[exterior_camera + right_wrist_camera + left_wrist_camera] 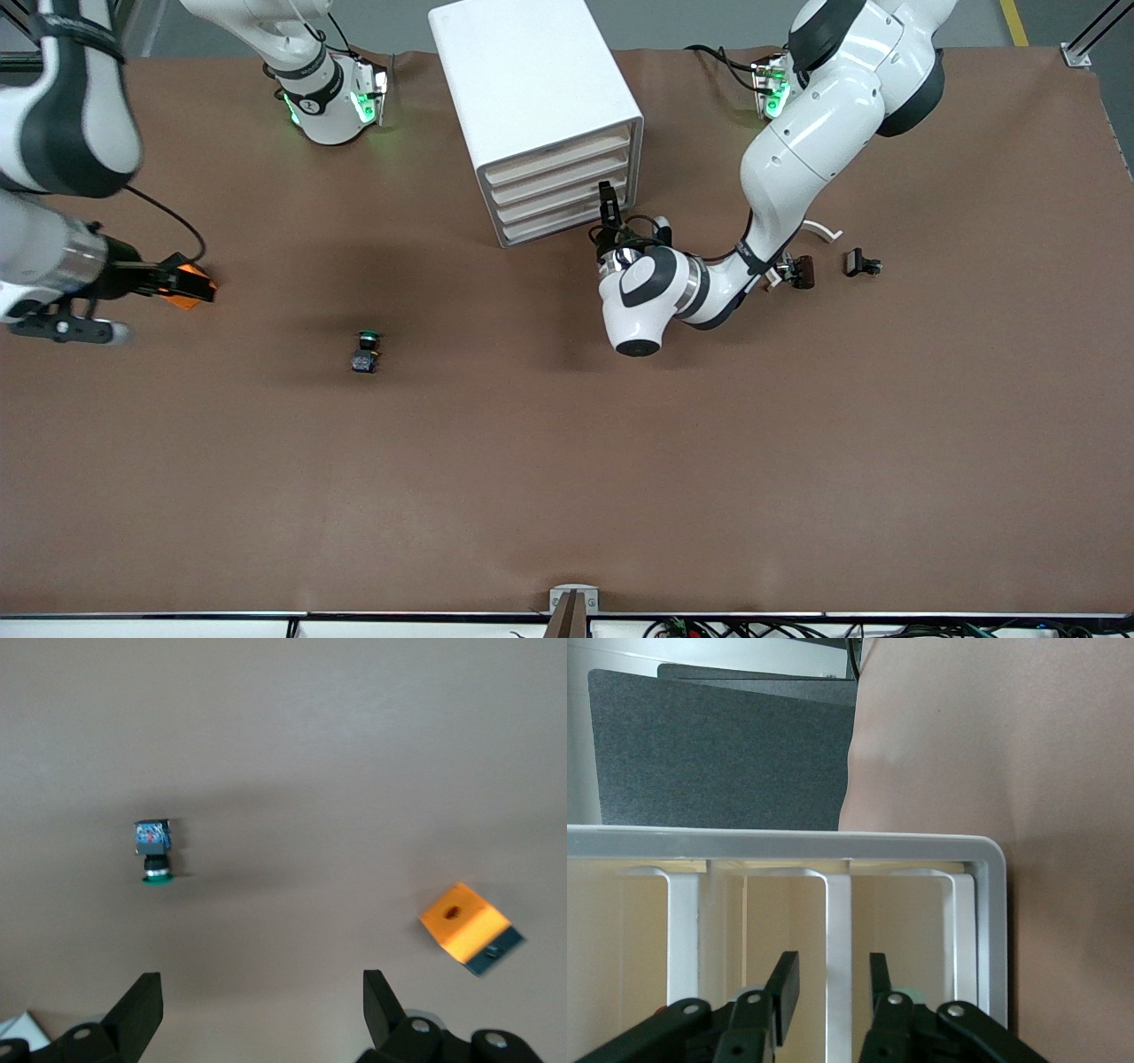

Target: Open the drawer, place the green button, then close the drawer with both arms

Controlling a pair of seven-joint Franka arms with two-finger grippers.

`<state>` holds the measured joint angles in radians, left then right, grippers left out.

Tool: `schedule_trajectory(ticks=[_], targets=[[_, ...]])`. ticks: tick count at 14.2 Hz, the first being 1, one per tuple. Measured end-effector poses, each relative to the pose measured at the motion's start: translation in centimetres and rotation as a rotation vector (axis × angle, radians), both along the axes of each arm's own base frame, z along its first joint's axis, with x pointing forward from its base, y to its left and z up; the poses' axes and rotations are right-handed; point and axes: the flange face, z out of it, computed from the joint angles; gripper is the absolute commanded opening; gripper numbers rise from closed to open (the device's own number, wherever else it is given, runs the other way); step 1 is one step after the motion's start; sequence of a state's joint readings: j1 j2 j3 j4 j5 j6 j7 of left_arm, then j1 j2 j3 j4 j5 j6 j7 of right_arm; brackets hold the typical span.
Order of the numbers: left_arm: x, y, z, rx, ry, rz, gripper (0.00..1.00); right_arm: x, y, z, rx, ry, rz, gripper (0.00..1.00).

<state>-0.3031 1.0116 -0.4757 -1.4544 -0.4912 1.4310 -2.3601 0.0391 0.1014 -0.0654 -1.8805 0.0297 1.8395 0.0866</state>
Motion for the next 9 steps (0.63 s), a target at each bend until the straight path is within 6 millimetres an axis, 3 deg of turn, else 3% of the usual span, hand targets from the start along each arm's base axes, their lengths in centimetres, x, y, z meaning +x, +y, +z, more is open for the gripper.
schedule_trajectory(ticks=[4,9], targets=[[-0.2,-0.1,-0.3,0.001,0.002,-0.001,0.37,-1.4,4.8,-5.7,-0.002,-0.048,-0.012,1.0],[-1.0,-0.9,-0.4,-0.001,0.008,-0.013,0.2,-2.9,11.3,-9.6,-0.002,-0.143,-0.032,1.0]])
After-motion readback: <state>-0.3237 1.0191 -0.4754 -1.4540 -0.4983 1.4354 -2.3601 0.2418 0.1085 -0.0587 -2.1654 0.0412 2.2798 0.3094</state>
